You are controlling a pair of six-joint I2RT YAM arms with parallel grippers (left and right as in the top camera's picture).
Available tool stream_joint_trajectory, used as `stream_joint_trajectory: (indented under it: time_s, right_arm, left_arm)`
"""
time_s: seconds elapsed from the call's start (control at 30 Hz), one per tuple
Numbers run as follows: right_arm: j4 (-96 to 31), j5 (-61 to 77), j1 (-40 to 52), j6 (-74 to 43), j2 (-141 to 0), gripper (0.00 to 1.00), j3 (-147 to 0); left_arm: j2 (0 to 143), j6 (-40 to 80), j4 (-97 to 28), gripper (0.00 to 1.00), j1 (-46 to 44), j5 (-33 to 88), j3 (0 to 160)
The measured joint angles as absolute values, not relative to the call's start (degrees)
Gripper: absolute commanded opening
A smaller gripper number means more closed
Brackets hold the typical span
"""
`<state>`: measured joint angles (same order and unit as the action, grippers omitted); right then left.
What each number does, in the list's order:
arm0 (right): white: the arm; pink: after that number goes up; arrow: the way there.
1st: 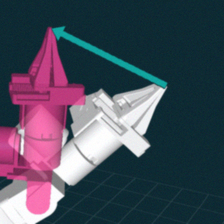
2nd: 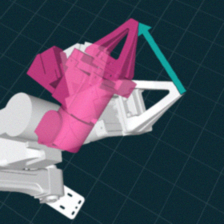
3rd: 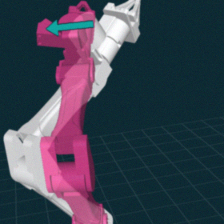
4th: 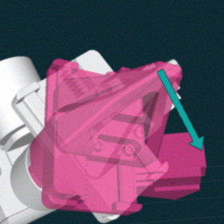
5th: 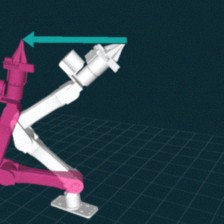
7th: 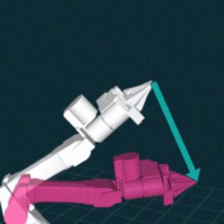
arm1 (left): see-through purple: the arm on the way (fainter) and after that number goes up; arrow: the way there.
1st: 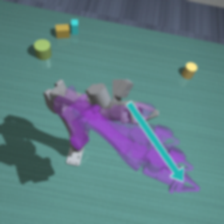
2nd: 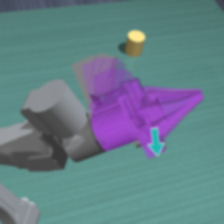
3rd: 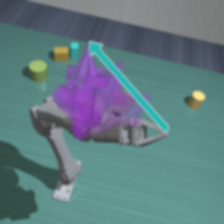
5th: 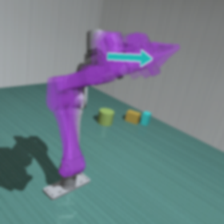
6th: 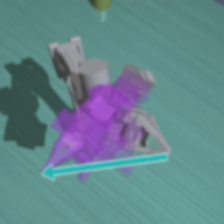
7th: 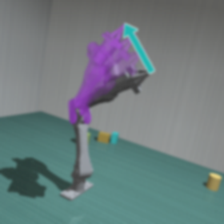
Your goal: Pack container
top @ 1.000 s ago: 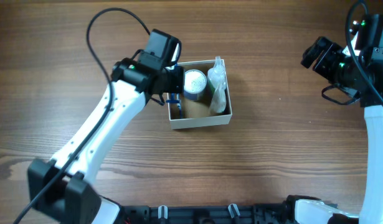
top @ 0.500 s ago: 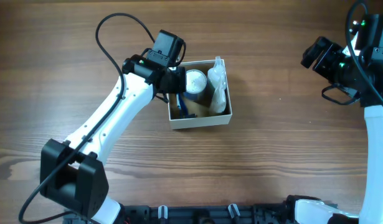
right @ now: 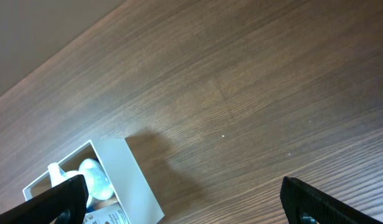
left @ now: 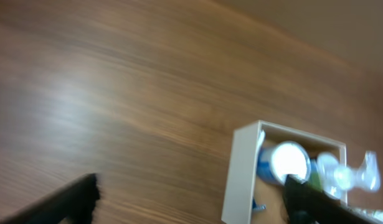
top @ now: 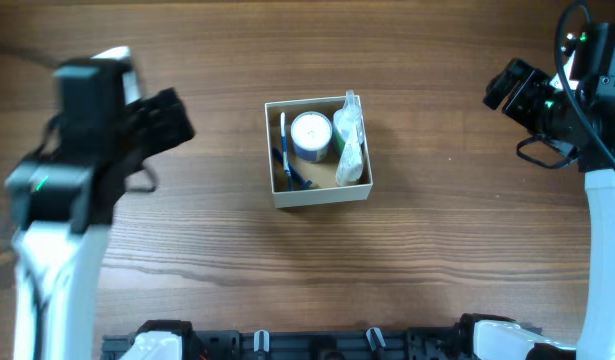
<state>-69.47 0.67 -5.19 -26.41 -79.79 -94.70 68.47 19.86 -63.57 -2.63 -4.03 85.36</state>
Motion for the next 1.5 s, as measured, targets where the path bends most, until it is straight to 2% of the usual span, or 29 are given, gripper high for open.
stream_joint_trajectory:
  time_s: [0.23,0.6,0.73,0.87,1.0,1.1,1.27,1.5]
  right_arm:
    - [-69.47,0.67,-5.19,-26.41,-79.77,1.0,-94.7]
    - [-69.47,0.64,-4.93,-26.41,-79.05,1.0,-94.7]
    - [-69.47,0.69,-2.48,-26.41,-74.87,1.0,-94.67]
    - [-69.45,0.1,1.1,-25.39,-64.51,1.0,-94.67]
    - [-66.15,-1.54,1.21,-20.03,-55.81,1.0,-93.01]
    - [-60.2,-2.0,1.21,-15.35,-49.41,1.0,-87.07]
    - [-46.54,-2.0,1.21,-10.37,-36.23,1.0,-66.46]
    - [-40.07,-1.91,1.21,-8.8,-18.79,1.0,-41.15]
  left_arm:
    - [62.7,19.86,-71.11,1.0,3.64,-4.69,85.43]
    - [61.87,19.86,-71.83,1.0,3.95,-4.69,85.41]
    - [61.87,19.86,-71.83,1.0,3.95,-4.69,85.41]
    - [61.87,19.86,-71.85,1.0,3.95,-4.69,85.41]
    - [61.87,19.86,-71.85,1.0,3.95,-4.69,85.41]
    - [61.87,19.86,-71.85,1.0,3.95,-4.69,85.41]
    - [61.89,19.86,-71.88,1.0,3.95,-4.69,85.41]
    - [61.91,19.86,-71.9,1.0,3.95,-4.69,85.36]
